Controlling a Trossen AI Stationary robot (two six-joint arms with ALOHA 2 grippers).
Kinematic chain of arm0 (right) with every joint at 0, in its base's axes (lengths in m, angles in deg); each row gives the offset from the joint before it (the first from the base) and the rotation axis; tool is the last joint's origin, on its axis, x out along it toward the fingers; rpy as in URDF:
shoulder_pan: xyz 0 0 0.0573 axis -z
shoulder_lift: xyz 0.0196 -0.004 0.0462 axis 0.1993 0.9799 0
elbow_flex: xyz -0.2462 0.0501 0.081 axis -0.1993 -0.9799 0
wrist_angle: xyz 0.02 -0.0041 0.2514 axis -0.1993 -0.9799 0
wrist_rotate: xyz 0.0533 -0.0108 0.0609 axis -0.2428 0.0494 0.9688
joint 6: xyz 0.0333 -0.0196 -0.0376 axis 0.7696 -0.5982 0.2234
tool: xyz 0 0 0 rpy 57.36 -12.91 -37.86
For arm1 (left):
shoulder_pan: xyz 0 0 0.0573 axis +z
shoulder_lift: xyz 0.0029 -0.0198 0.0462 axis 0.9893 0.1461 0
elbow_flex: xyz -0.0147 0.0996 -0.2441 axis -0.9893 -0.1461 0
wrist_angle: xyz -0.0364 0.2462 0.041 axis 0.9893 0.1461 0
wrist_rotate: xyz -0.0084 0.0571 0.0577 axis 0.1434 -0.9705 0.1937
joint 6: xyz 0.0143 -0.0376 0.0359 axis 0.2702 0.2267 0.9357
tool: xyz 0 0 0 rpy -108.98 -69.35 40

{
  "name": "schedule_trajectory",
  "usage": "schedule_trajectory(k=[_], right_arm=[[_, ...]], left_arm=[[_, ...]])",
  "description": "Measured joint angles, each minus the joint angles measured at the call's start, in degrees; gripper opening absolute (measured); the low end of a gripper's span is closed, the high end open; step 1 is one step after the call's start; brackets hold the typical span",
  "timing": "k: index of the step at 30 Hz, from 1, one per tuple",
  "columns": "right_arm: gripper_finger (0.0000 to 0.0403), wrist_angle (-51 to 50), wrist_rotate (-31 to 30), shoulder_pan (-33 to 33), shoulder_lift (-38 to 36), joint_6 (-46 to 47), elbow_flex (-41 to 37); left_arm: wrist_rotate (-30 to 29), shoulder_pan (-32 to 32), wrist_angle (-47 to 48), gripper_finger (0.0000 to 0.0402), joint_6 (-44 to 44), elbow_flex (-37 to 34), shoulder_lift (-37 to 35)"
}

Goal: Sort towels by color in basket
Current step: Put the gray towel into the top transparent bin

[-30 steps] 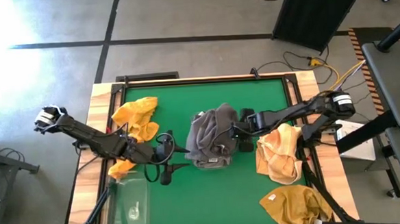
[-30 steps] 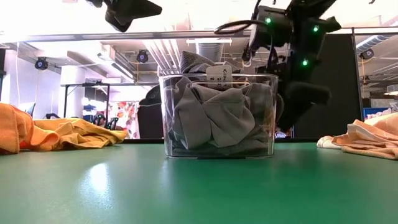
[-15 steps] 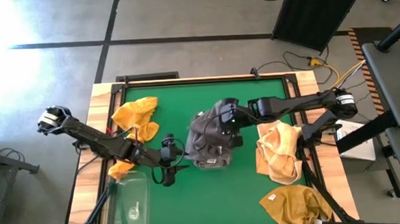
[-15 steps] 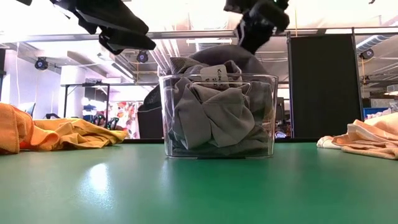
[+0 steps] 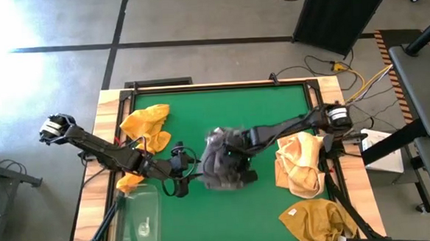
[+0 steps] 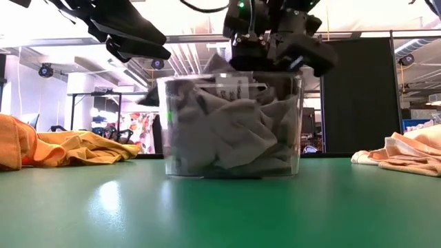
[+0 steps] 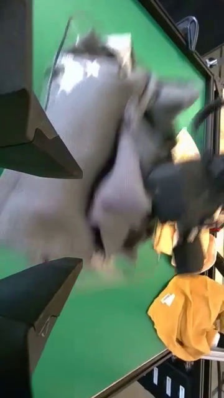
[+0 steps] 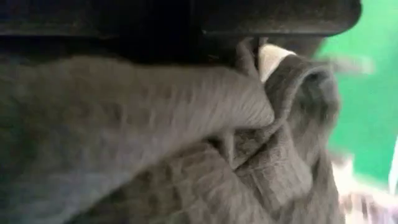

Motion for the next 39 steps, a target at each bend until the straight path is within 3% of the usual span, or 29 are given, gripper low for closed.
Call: schedule_trajectory(k=[7, 17, 21, 23, 25, 28, 31, 33, 36, 39], right_arm=[[0.0011, -3.4, -2.7, -1.5, 0.3, -1.1, 1.2], [0.0013, -14.2, -9.8, -1.4, -12.0, 1.1, 9.4], [0.0013, -12.9, -10.4, -1.4, -17.0, 2.4, 10.1], [0.0013, -8.6, -14.6, -1.4, -18.6, 2.9, 9.6], [0.0013, -5.1, -22.6, -1.4, -18.8, 4.4, 8.7], [0.0013, -3.8, -30.6, -1.2, -16.2, 5.1, 8.1], [0.0013, -4.0, -27.5, -1.2, -11.6, 6.0, 8.0], [0.0013, -3.9, -20.0, -2.0, -8.1, 7.1, 7.9], [0.0013, -4.5, -8.0, -4.1, -4.0, 9.0, 8.6], [0.0013, -3.5, -3.8, -6.5, -1.2, 9.4, 10.3]], left_arm=[[-0.7, 0.0, 0.4, 0.0204, 0.0, 0.0, 0.0], [-1.4, -0.6, 4.7, 0.0204, -3.5, 0.4, -2.6], [-1.5, -3.1, 4.8, 0.0204, -5.8, 0.4, -2.7], [-3.0, -4.7, 4.3, 0.0204, -6.8, 0.4, -2.2], [-4.8, -6.5, 4.6, 0.0204, -8.1, 0.4, -1.5], [-8.8, -9.6, 4.4, 0.0204, -9.0, 0.4, -0.8], [-15.4, -12.4, 4.3, 0.0204, -9.9, 0.4, 0.1], [-18.6, -13.7, 4.3, 0.0204, -10.6, 0.2, 0.6], [-18.7, -14.4, 5.3, 0.0204, -11.1, 0.1, 0.9], [-18.6, -14.5, 5.7, 0.0204, -11.5, 0.1, 0.9]])
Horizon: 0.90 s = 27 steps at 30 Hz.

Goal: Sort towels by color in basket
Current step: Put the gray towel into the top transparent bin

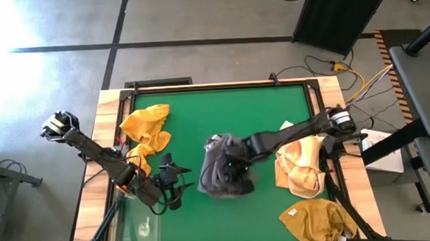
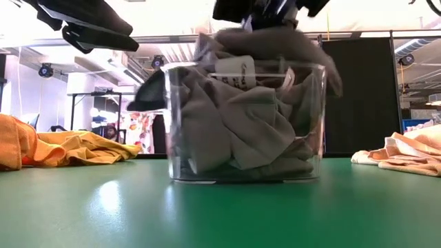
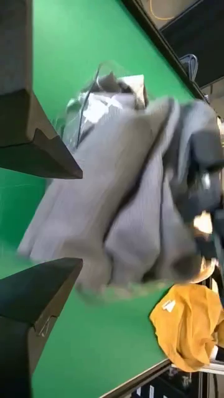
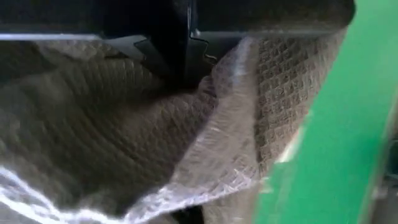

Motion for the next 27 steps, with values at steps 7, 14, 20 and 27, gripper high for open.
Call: schedule_trajectory(k=[7, 14, 20, 27], right_arm=[[0.0013, 5.5, -0.5, -0.4, 8.8, -3.8, 0.6], [0.0013, 3.9, -11.2, 3.4, 15.7, -3.8, 0.7], [0.0013, -1.3, -14.2, 6.1, 10.2, -3.9, 0.4], [0.004, -3.1, -15.6, 6.8, -2.5, -5.8, 0.0]], left_arm=[[0.0, 0.0, 0.2, 0.0204, 0.4, 0.0, 0.0], [0.0, 0.0, 0.9, 0.0204, 0.5, 0.0, 0.0], [-0.2, 0.0, 1.3, 0.0204, 0.4, 0.0, 0.0], [-1.5, 0.0, 1.3, 0.0204, 0.4, -0.1, 0.0]])
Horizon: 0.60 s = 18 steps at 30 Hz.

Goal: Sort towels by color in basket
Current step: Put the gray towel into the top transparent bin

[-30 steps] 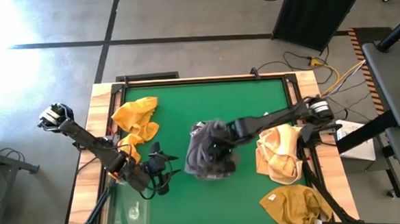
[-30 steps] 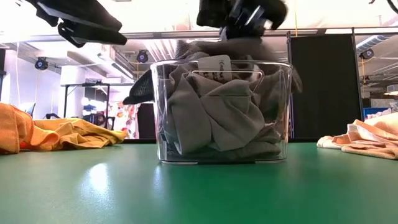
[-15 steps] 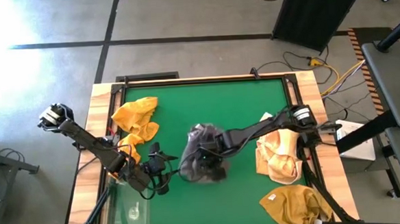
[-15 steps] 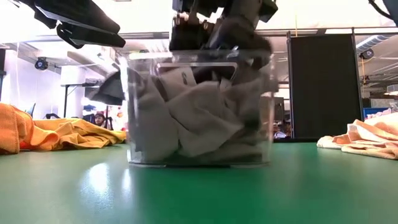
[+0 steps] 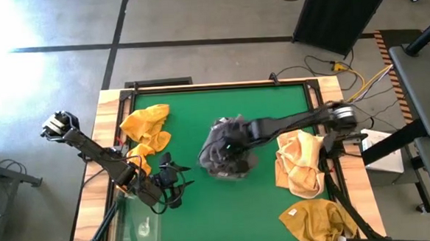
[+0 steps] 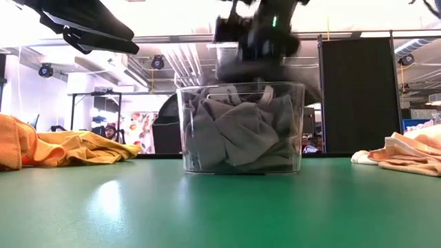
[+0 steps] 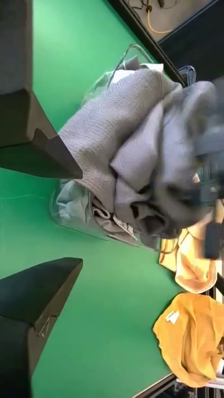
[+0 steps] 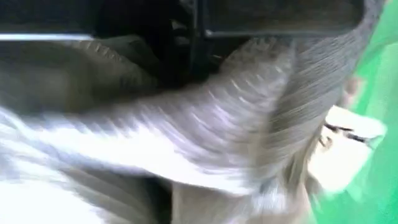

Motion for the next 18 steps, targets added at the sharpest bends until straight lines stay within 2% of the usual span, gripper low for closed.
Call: schedule_trajectory(k=[6, 11, 18], right_arm=[[0.0104, 0.5, -2.4, 0.1, -10.4, 0.1, 0.0], [0.0151, 1.2, -1.6, 0.0, -12.9, -0.7, -0.3], [0.0184, 2.1, 11.4, -1.3, -7.4, -1.4, -3.6]], left_arm=[[0.0, 0.0, 0.0, 0.0204, -0.4, 0.0, 0.0], [-0.1, 0.0, 0.0, 0.0204, -0.4, 0.0, 0.0], [-0.1, 0.0, 0.1, 0.0204, -0.4, 0.0, 0.0]])
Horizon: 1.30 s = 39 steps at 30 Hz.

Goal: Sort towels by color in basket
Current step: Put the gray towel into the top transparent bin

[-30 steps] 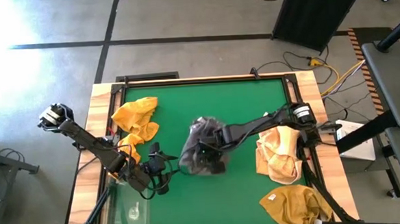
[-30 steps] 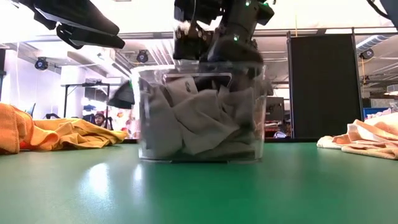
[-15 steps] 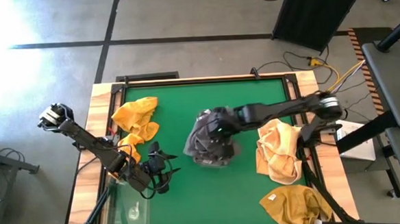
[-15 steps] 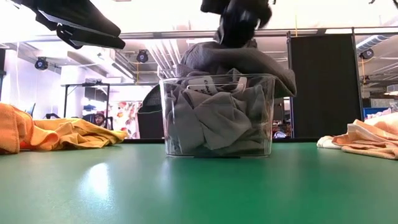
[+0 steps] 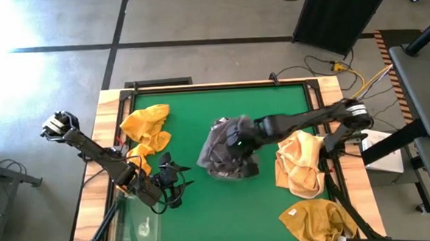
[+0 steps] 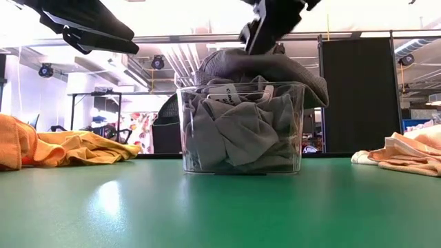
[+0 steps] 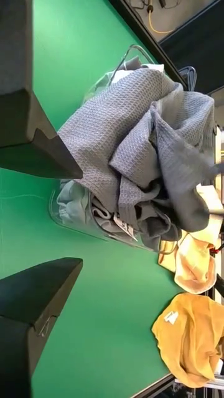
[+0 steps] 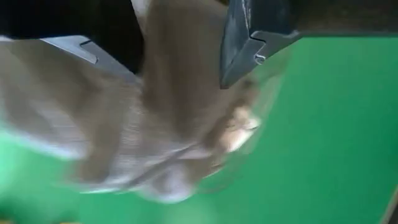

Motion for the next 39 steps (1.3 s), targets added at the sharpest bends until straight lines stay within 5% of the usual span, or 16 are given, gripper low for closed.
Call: schedule_trajectory(k=[9, 14, 32, 39], right_arm=[[0.0179, 6.9, 1.7, -5.4, 15.7, -3.4, 0.1], [0.0181, 4.8, 1.9, -5.4, 17.9, -4.9, 0.9], [0.0209, -10.1, -5.1, -5.1, -2.4, -3.2, 3.1], [0.0183, -15.2, -7.8, -5.7, -9.0, 7.1, -8.4]], left_arm=[[0.0, 0.0, 0.5, 0.0204, 0.0, 0.0, 0.0], [0.0, 0.0, 0.5, 0.0204, 0.0, 0.0, 0.0], [-2.2, 0.3, 1.2, 0.0204, -1.1, -1.3, 0.0], [3.9, 7.6, -4.4, 0.0204, -6.4, -9.8, -0.1]])
